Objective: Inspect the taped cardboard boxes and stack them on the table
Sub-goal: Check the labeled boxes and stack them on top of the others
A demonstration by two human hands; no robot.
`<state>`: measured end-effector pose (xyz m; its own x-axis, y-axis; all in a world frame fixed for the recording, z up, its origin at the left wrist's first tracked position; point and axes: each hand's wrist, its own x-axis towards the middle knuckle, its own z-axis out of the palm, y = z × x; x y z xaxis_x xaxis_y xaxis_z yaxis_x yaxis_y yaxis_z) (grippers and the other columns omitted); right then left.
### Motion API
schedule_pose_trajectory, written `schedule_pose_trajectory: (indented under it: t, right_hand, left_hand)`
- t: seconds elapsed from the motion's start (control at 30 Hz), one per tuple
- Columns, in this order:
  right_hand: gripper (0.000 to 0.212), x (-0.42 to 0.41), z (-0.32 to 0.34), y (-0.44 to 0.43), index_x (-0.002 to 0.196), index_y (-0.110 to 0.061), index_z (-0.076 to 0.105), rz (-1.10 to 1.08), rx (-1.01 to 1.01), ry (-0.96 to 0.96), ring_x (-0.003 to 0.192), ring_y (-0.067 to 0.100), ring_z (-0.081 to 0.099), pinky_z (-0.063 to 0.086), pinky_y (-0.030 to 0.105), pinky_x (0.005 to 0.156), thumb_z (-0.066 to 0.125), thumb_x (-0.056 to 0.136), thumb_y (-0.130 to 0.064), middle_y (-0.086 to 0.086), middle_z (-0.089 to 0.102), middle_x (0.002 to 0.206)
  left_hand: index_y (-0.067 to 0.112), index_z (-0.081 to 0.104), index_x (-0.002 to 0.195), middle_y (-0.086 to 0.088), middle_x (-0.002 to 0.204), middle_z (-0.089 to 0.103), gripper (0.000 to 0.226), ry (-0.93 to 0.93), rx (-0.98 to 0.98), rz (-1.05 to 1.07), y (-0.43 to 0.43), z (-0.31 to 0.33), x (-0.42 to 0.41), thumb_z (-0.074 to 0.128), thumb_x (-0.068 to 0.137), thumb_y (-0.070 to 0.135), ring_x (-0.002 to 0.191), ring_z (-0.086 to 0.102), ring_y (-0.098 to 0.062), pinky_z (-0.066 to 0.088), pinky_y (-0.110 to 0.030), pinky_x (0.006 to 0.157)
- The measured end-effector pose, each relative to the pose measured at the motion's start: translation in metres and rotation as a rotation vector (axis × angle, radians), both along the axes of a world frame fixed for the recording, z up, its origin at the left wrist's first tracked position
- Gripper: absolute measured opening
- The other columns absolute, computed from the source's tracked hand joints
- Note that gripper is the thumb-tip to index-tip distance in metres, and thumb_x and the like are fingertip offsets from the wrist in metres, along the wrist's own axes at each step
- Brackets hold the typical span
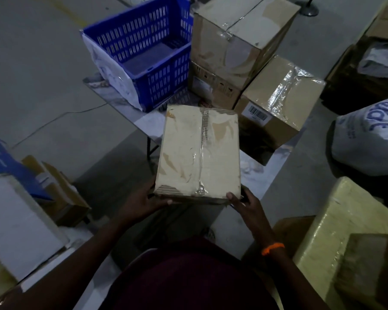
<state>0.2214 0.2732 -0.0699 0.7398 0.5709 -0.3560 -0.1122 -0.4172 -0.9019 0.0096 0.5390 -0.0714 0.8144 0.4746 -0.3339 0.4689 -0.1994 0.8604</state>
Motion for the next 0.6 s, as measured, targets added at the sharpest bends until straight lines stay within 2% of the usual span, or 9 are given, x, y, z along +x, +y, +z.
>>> schedule_pose_trajectory:
  t: [0.07, 0.1, 0.17, 0.23, 0.3, 0.37, 0.43, 0.5, 0.6]
  right_hand:
    - [0.049, -0.011, 0.003, -0.006, 0.132, -0.029, 0.065, 0.015, -0.009, -0.014, 0.118, 0.005, 0.066, 0.053, 0.016, 0.093, 0.074, 0.086, -0.043, -0.013, 0.073, 0.123]
    - [0.045, -0.014, 0.006, -0.005, 0.129, -0.030, 0.066, 0.010, -0.002, -0.032, 0.116, 0.002, 0.066, 0.050, 0.011, 0.090, 0.074, 0.086, -0.040, -0.016, 0.074, 0.121]
    - [0.040, -0.015, 0.021, 0.002, 0.126, -0.028, 0.068, -0.032, 0.031, -0.054, 0.113, -0.002, 0.066, 0.048, 0.008, 0.086, 0.073, 0.086, -0.036, -0.017, 0.074, 0.118]
    - [0.039, -0.006, 0.044, 0.010, 0.122, -0.025, 0.070, -0.070, 0.096, -0.076, 0.108, -0.004, 0.068, 0.049, 0.009, 0.084, 0.072, 0.085, -0.036, -0.021, 0.076, 0.112]
    - [0.045, 0.005, 0.068, 0.018, 0.127, -0.018, 0.069, -0.102, 0.167, -0.110, 0.109, -0.003, 0.068, 0.052, 0.013, 0.085, 0.071, 0.085, -0.035, -0.019, 0.076, 0.115]
    - [0.050, 0.017, 0.089, 0.023, 0.133, -0.010, 0.066, -0.119, 0.232, -0.173, 0.114, 0.002, 0.068, 0.055, 0.015, 0.086, 0.069, 0.088, -0.032, -0.009, 0.074, 0.123]
    - [0.053, 0.028, 0.107, 0.025, 0.138, -0.007, 0.063, -0.126, 0.283, -0.222, 0.117, 0.009, 0.069, 0.057, 0.022, 0.090, 0.067, 0.092, -0.033, -0.001, 0.073, 0.127]
    - [0.062, 0.038, 0.121, 0.027, 0.139, -0.008, 0.061, -0.138, 0.313, -0.223, 0.120, 0.019, 0.068, 0.058, 0.037, 0.098, 0.069, 0.093, -0.048, 0.005, 0.073, 0.128]
    - [0.073, 0.055, 0.133, 0.027, 0.134, -0.014, 0.064, -0.143, 0.309, -0.196, 0.119, 0.029, 0.069, 0.053, 0.054, 0.102, 0.062, 0.088, -0.071, 0.010, 0.073, 0.126]
  left_hand:
    - [0.022, 0.062, 0.135, 0.018, 0.128, 0.068, 0.059, -0.007, 0.062, 0.030, -0.005, -0.004, -0.005, 0.079, 0.083, 0.043, 0.117, 0.064, -0.003, 0.054, -0.037, 0.101]
    - [0.023, 0.067, 0.128, 0.023, 0.121, 0.070, 0.047, -0.026, 0.084, 0.058, -0.007, -0.001, -0.003, 0.080, 0.085, 0.038, 0.113, 0.066, -0.002, 0.055, -0.033, 0.098]
    - [0.033, 0.069, 0.110, 0.041, 0.100, 0.068, 0.029, -0.078, 0.136, 0.151, -0.009, 0.013, 0.004, 0.082, 0.086, 0.024, 0.101, 0.068, 0.003, 0.052, -0.011, 0.084]
    - [0.044, 0.066, 0.100, 0.047, 0.086, 0.064, 0.024, -0.140, 0.181, 0.222, -0.009, 0.037, 0.017, 0.078, 0.089, 0.025, 0.088, 0.066, 0.013, 0.045, -0.002, 0.073]
    - [0.042, 0.067, 0.109, 0.043, 0.095, 0.063, 0.019, -0.206, 0.224, 0.278, -0.006, 0.059, 0.028, 0.073, 0.092, 0.035, 0.086, 0.062, 0.016, 0.046, -0.002, 0.074]
    - [0.030, 0.065, 0.129, 0.023, 0.114, 0.067, 0.037, -0.269, 0.240, 0.310, -0.002, 0.084, 0.040, 0.070, 0.094, 0.040, 0.099, 0.065, 0.004, 0.050, -0.007, 0.083]
    - [0.029, 0.055, 0.144, 0.007, 0.127, 0.068, 0.054, -0.368, 0.270, 0.276, 0.002, 0.101, 0.051, 0.065, 0.094, 0.047, 0.113, 0.066, -0.005, 0.055, -0.020, 0.089]
    - [0.033, 0.049, 0.149, 0.006, 0.132, 0.067, 0.059, -0.425, 0.183, 0.263, 0.003, 0.117, 0.062, 0.061, 0.094, 0.051, 0.117, 0.066, -0.008, 0.057, -0.028, 0.090]
    - [0.027, 0.051, 0.148, 0.010, 0.127, 0.070, 0.056, -0.425, 0.057, 0.225, 0.003, 0.127, 0.084, 0.059, 0.096, 0.046, 0.116, 0.066, -0.006, 0.056, -0.034, 0.097]
